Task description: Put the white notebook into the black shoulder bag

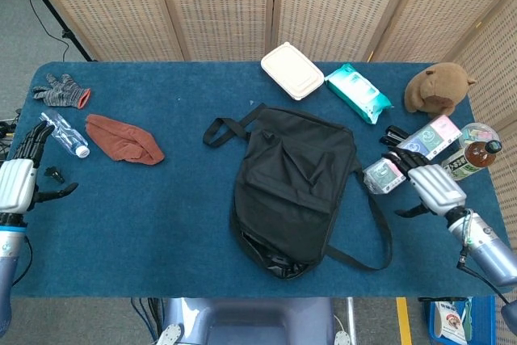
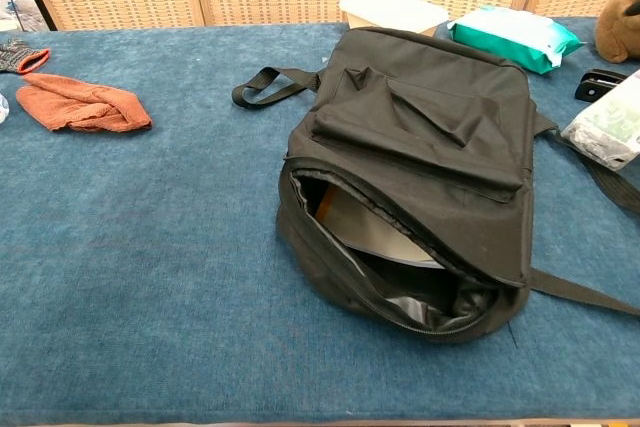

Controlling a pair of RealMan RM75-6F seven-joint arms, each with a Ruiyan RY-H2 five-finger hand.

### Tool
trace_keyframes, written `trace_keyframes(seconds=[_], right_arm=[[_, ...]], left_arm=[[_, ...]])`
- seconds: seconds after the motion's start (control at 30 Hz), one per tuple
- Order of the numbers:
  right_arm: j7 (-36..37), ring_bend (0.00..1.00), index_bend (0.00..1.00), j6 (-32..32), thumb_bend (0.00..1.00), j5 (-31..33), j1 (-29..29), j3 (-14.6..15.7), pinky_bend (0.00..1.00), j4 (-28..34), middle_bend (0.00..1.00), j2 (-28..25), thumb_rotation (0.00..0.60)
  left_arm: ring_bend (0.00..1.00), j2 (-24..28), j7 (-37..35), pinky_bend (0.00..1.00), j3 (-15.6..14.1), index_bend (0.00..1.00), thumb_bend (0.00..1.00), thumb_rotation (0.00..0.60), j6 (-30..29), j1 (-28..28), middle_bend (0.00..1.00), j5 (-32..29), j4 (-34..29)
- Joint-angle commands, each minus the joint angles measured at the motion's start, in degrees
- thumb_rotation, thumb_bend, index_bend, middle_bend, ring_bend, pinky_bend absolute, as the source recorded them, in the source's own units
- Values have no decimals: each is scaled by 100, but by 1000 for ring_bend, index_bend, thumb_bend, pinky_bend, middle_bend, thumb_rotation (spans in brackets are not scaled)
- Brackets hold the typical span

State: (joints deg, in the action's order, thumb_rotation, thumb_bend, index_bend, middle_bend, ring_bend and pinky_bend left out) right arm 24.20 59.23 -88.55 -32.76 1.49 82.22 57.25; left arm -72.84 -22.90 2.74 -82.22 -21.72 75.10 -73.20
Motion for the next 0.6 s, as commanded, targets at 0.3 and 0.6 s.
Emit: trace_keyframes(seconds=[0.3,0.6], right_arm=[[-1224,0,0,1638,0,183,1154,-109,0,-442,0,566,600],[-1612,0,0,2165,0,203,1633,-119,0,-112,0,661,600]], left_arm=[[0,549,906,0,-160,0,0,600,-159,775,0,-162,-1018],[0,563,1006,0,-88,0,0,600,-229,970,0,12,-1053]])
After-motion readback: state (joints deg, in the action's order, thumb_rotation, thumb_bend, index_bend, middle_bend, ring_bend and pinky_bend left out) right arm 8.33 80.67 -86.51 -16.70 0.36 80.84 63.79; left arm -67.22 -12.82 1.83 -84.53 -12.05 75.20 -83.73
